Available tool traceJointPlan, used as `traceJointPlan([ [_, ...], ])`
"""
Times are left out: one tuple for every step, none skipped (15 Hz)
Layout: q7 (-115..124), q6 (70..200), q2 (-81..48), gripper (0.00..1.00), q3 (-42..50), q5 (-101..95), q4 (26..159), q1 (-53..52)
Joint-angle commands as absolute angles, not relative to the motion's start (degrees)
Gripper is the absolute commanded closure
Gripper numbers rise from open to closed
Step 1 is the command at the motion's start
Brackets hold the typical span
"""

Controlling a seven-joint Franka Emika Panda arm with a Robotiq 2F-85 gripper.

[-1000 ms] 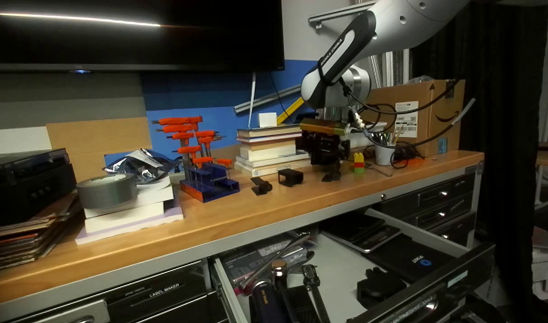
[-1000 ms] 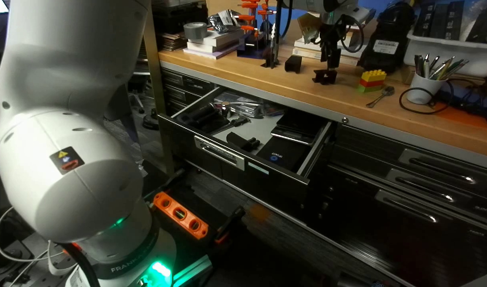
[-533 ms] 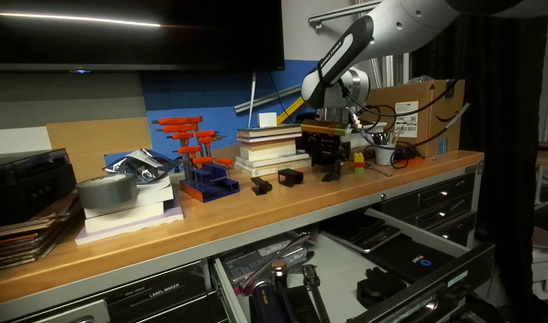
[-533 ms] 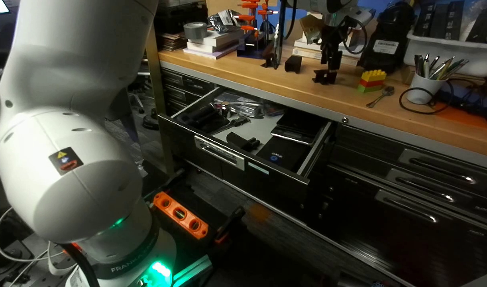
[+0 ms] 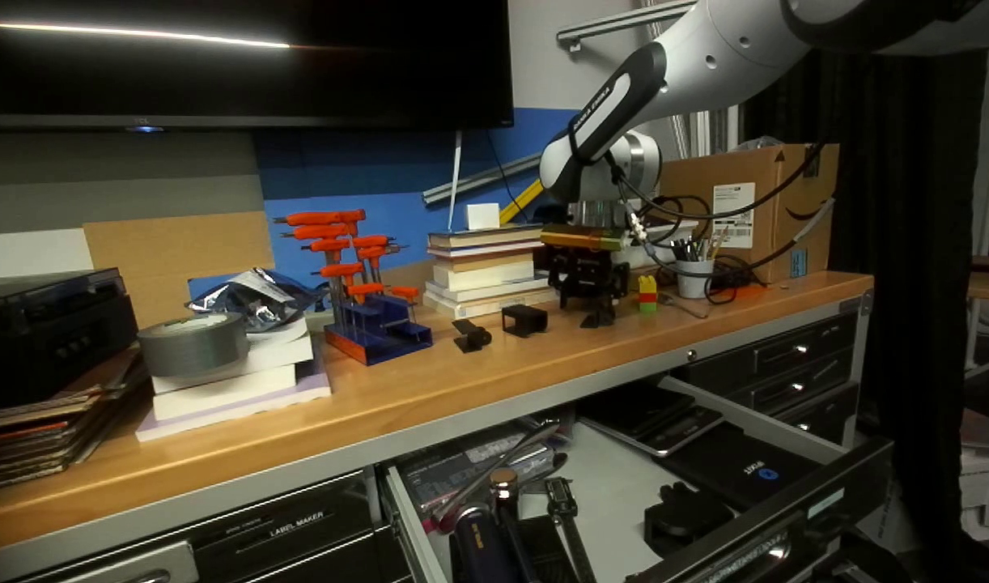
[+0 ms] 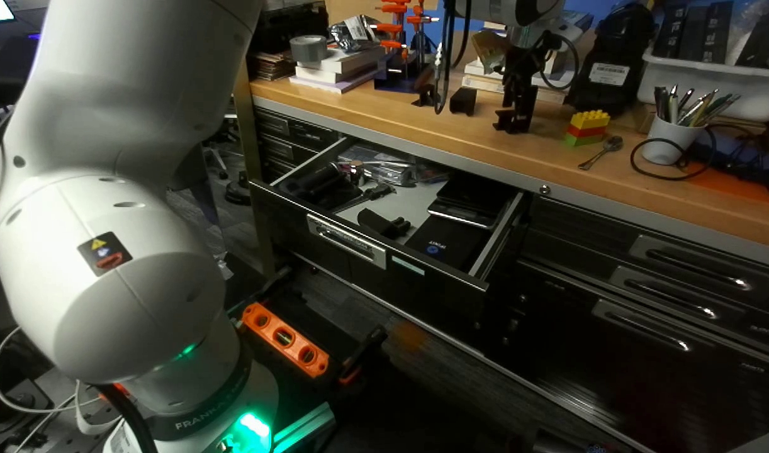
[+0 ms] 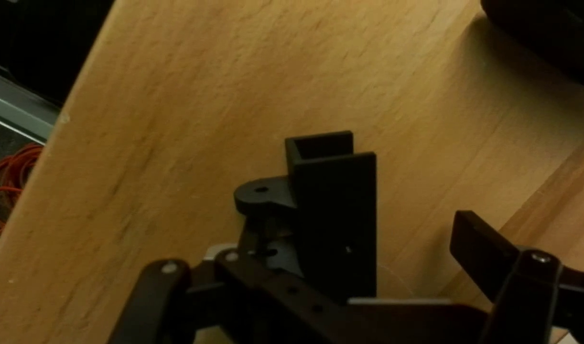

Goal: Pick up all the black objects and put them in the open drawer and close it

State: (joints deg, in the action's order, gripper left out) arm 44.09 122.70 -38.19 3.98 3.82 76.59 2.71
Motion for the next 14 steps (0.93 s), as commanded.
traceJointPlan([
  [42.69,120.10,-40.53,0.00,4.09,5.59,71.83,2.21],
  [42.56,119.76,-40.86,0.00,4.05,5.54,71.31,2.12],
  [41.62,119.34,-41.06,0.00,3.95,5.22,71.05,2.05],
  [40.10,119.67,-41.11,0.25,3.81,4.89,71.14,2.04],
  [39.16,119.40,-41.27,0.27,3.75,4.89,70.88,2.01],
  [38.43,119.15,-41.39,0.34,3.84,4.84,70.70,1.90],
  [37.85,118.94,-41.46,0.42,3.95,4.76,70.60,1.81],
  [37.26,118.77,-41.53,0.51,4.07,4.67,70.49,1.74],
  [36.67,118.57,-41.43,0.58,4.27,4.38,70.57,1.61],
  [36.27,118.16,-41.30,0.66,4.46,4.21,70.50,1.54],
  [35.89,117.45,-41.14,0.73,4.75,3.81,70.56,1.40],
  [35.35,116.62,-40.94,0.81,4.92,3.61,70.64,1.38],
  [34.57,115.38,-40.66,0.89,5.01,3.40,70.71,1.43],
  [33.72,113.39,-40.26,0.86,5.10,3.01,71.00,1.38],
])
